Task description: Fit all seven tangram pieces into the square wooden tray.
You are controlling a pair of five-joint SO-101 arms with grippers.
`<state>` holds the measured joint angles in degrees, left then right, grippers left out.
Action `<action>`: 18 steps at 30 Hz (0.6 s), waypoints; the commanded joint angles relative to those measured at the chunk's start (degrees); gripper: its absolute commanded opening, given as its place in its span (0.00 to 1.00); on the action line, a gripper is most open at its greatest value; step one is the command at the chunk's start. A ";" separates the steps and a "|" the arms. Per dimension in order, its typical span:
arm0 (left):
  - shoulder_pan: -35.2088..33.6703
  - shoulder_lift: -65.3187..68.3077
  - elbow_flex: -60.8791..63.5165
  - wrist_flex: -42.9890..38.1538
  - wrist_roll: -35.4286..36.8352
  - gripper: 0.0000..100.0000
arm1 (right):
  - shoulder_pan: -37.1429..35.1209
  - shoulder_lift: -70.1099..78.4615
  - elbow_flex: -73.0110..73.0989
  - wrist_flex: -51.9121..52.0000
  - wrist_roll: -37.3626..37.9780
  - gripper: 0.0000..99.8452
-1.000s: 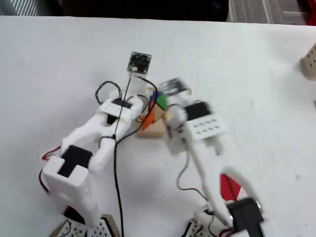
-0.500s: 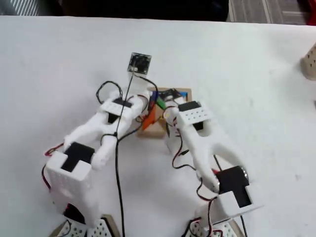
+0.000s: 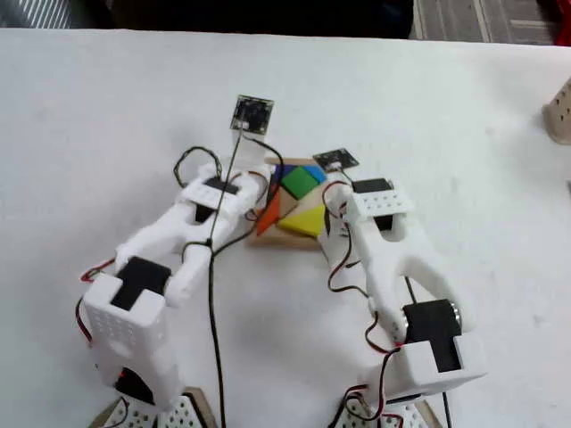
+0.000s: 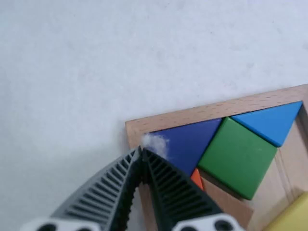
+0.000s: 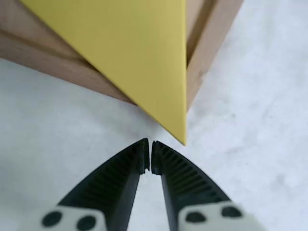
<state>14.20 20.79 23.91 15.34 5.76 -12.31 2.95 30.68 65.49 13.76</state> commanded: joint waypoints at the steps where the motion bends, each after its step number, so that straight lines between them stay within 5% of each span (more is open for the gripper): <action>1: -0.22 -0.48 -3.08 -1.23 -0.44 0.02 | 1.01 -2.95 -3.08 -0.31 0.70 0.02; 18: -0.13 -0.40 -3.08 -1.23 -0.53 0.02 | 1.98 -6.55 -8.53 1.80 -7.82 0.02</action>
<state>14.20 20.79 23.91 15.34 5.76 -10.99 -0.66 25.41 67.52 6.99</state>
